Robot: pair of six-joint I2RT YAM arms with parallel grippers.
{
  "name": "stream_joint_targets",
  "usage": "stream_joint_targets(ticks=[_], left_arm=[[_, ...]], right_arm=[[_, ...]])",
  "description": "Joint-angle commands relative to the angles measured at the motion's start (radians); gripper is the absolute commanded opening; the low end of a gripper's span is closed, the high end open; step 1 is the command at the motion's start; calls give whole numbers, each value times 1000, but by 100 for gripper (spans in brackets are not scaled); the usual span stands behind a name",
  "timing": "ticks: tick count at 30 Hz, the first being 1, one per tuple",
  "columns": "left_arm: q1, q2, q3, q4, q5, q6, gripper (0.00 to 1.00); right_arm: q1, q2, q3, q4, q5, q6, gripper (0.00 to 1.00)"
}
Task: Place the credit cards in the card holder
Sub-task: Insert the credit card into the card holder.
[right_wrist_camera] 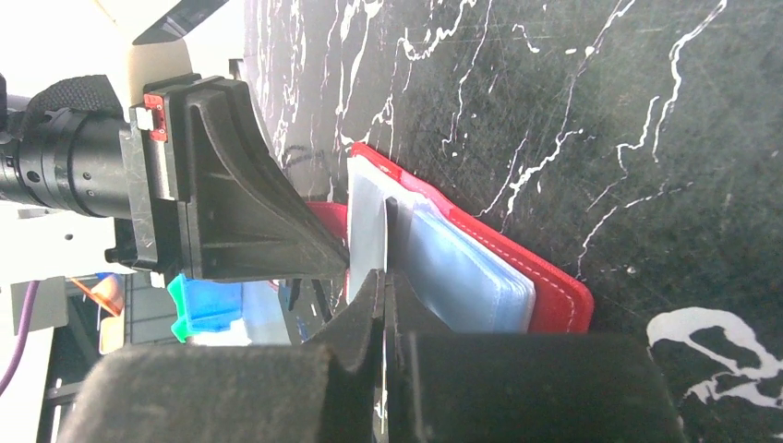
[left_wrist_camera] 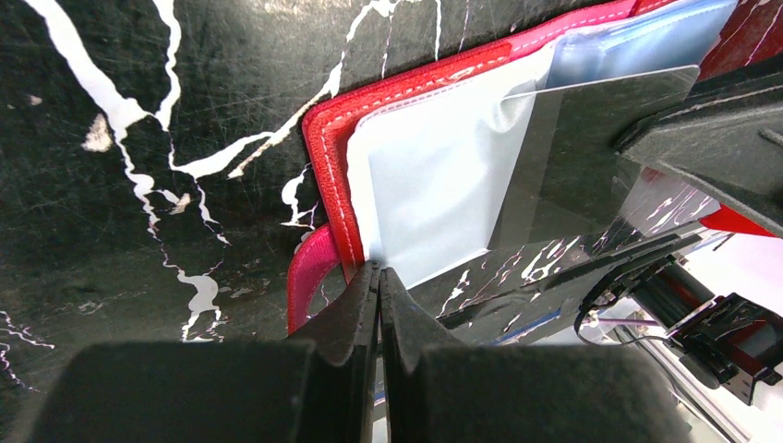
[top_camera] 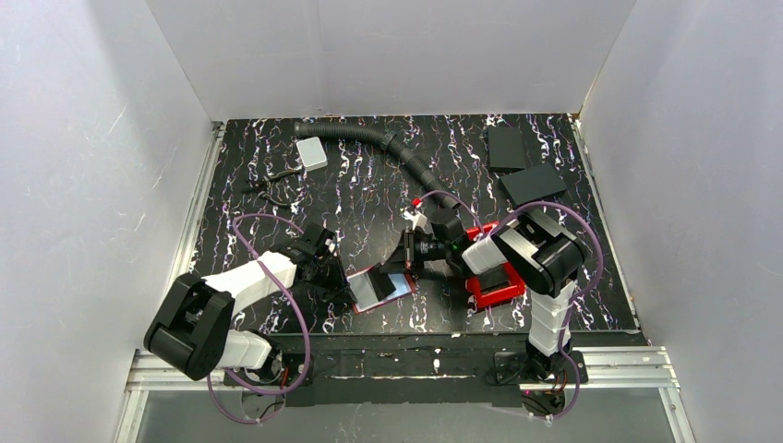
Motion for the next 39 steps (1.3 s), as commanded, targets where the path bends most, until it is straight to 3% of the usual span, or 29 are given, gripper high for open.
stream_joint_targets(ticks=[1, 8, 15, 18, 23, 28, 31, 36, 39], left_arm=[[4, -6, -6, -9, 4, 7, 0], [2, -18, -12, -4, 2, 5, 0], [3, -24, -12, 7, 6, -2, 0], [3, -38, -16, 4, 6, -4, 0], [3, -43, -25, 4, 3, 0, 0], [3, -41, -29, 11, 4, -4, 0], [2, -38, -27, 12, 4, -6, 0], [2, -32, -34, 22, 9, -5, 0], [3, -12, -39, 44, 30, -9, 0]], right_arm=[[14, 12, -27, 134, 37, 37, 1], [44, 11, -64, 201, 64, 83, 1], [95, -3, -33, 73, 147, 20, 1], [94, -44, -16, -92, 188, -75, 19], [93, -95, 28, -324, 210, -205, 24], [94, -123, 18, -369, 205, -234, 27], [95, -198, 28, -482, 231, -265, 40], [95, -267, 13, -542, 238, -287, 41], [95, -327, 65, -689, 297, -343, 49]])
